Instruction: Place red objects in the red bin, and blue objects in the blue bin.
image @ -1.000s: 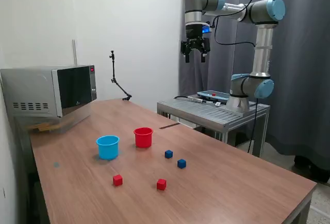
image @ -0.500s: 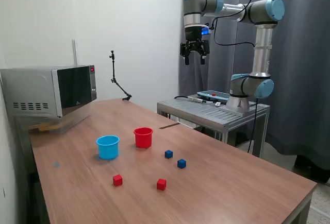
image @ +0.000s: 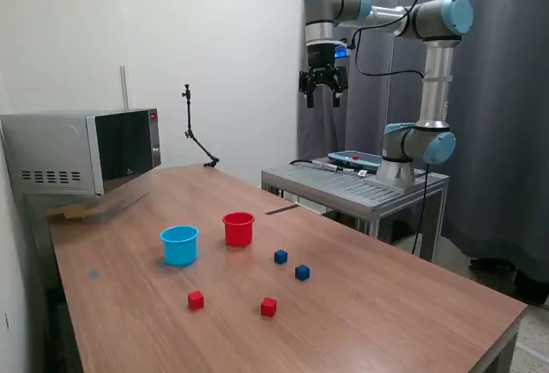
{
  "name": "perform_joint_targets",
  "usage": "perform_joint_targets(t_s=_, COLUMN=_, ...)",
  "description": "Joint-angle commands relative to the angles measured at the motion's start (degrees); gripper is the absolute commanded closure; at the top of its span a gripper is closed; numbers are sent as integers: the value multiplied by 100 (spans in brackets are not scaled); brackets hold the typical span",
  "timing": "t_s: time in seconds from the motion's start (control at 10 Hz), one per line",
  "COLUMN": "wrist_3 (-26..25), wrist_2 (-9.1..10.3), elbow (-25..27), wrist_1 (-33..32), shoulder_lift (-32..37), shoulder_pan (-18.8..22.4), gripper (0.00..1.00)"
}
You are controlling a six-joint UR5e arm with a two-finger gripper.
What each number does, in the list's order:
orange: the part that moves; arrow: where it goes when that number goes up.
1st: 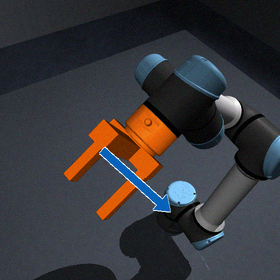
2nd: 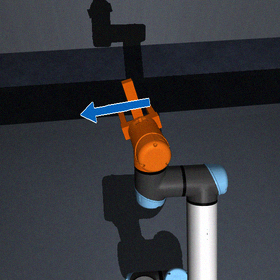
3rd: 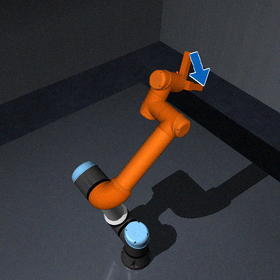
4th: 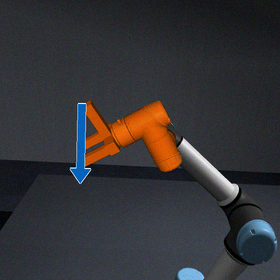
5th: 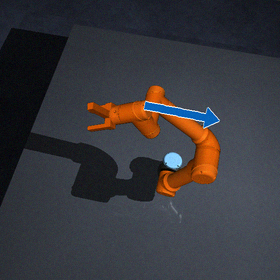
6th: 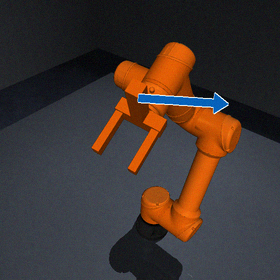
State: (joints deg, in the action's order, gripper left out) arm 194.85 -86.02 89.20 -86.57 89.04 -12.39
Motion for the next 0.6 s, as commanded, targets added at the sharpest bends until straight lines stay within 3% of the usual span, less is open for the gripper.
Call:
perform_joint_targets(t_s=0.0, wrist_3=0, wrist_2=-3, elbow=1, wrist_1=0, shoulder_lift=-1, shoulder_pan=0, gripper=0)
perform_joint_targets(t_s=0.5, wrist_3=9, wrist_2=-12, elbow=-25, wrist_1=0, shoulder_lift=-9, shoulder_pan=0, gripper=0)
